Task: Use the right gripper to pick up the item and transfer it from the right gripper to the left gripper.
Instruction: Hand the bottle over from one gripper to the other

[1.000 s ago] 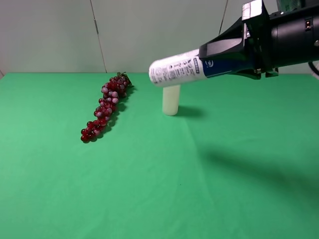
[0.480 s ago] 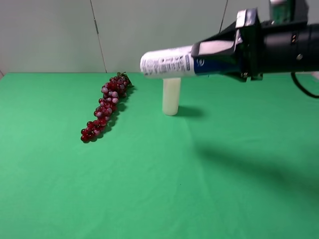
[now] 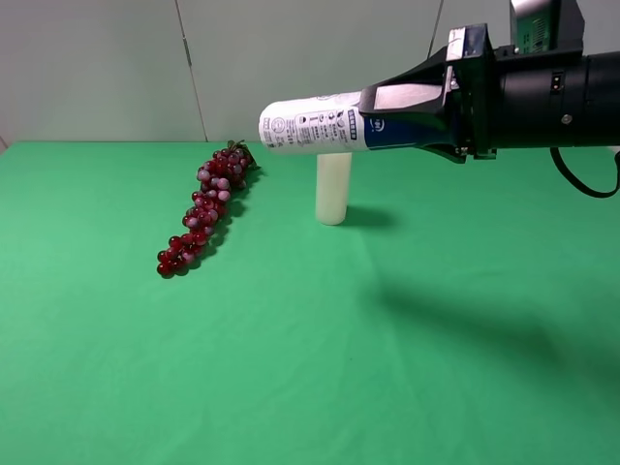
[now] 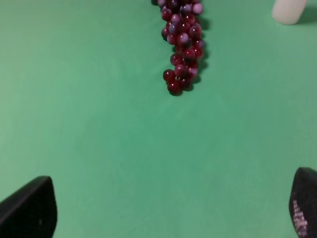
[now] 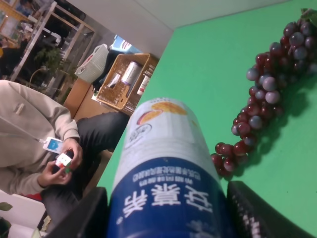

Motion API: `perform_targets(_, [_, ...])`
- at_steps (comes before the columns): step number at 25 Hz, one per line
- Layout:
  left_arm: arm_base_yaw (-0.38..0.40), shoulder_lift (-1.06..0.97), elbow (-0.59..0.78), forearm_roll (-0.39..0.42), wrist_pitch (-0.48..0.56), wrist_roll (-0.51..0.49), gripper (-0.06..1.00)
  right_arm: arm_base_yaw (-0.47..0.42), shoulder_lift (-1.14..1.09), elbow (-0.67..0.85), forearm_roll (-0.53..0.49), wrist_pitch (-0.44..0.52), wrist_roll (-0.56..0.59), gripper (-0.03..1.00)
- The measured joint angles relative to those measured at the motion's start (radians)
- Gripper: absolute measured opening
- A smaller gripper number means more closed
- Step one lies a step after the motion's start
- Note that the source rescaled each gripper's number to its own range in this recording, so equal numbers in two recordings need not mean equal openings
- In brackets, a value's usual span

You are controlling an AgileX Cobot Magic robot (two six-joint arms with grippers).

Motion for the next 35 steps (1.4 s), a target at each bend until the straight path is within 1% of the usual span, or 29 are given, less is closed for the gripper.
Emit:
perform_targets(14, [0.0, 0.0, 0.0, 0.0, 0.0, 0.0, 0.88, 0.0, 0.0, 0.0, -0.02, 0.001, 0.0, 0.0])
perform_targets(23, [0.0, 0.0, 0.0, 0.0, 0.0, 0.0, 0.88, 0.0, 0.0, 0.0, -0.033, 0.049, 0.0, 0.0])
perform_targets(35, [0.0, 0.0, -0.001, 0.0, -0.001, 0.0, 0.88, 0.0, 0.0, 0.0, -0.036, 0.05, 0.0, 0.0])
